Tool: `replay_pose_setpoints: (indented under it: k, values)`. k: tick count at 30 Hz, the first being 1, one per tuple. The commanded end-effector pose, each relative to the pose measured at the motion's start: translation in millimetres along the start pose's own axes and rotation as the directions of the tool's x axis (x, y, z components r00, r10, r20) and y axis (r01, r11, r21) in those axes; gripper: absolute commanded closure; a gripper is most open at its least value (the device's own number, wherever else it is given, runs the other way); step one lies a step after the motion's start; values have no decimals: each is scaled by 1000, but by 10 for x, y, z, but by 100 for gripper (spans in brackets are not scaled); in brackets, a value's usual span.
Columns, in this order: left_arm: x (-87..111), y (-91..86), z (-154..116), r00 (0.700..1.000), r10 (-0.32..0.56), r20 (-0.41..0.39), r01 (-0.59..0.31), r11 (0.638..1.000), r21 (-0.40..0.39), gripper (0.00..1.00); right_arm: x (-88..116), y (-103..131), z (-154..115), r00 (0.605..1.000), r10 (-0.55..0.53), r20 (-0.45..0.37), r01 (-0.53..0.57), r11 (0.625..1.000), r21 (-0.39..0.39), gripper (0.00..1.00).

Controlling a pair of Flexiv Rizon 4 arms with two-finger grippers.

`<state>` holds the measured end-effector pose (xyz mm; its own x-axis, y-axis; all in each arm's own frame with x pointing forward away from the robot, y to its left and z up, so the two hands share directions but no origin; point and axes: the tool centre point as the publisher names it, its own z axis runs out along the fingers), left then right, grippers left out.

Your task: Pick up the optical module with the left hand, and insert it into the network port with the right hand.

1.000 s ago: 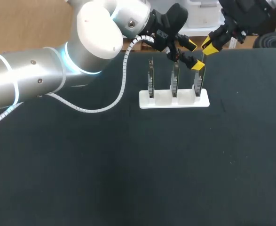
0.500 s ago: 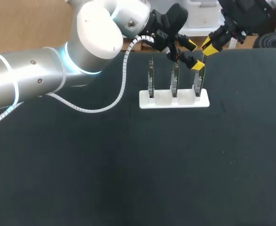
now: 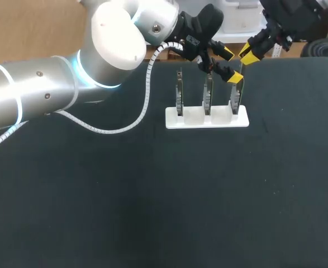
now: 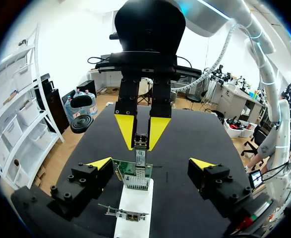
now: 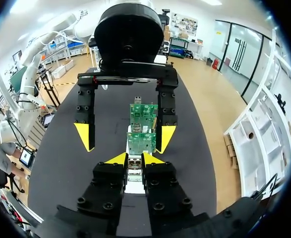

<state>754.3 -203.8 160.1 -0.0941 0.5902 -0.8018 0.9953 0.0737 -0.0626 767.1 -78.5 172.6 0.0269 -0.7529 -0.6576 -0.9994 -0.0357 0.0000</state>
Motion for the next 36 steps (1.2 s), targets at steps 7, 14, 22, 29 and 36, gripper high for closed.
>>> replay_pose_setpoints:
  k: [7, 14, 22, 29, 36]
  values:
    - [10, -14, -4, 1000, 2, 3, -2, 1000, -3, 0, -6, 39, -3, 1000, -2, -9, 2, 1000, 20, 100]
    - [10, -14, -4, 1000, 2, 3, -2, 1000, -3, 0, -7, 45, -2, 1000, 0, -10, 0, 1000, 25, 100]
    - [10, -14, -4, 1000, 2, 3, -2, 1000, -3, 0, 12, 47, 19, 1000, 6, -8, -6, 1000, 20, 100]
    - [10, -14, -4, 1000, 2, 3, -2, 1000, -3, 0, 23, 32, 31, 1000, 10, -7, -10, 1000, 17, 100]
    - [10, -14, -4, 1000, 2, 3, -2, 1000, -3, 0, 36, 19, 45, 1000, 14, -5, -14, 1000, 16, 100]
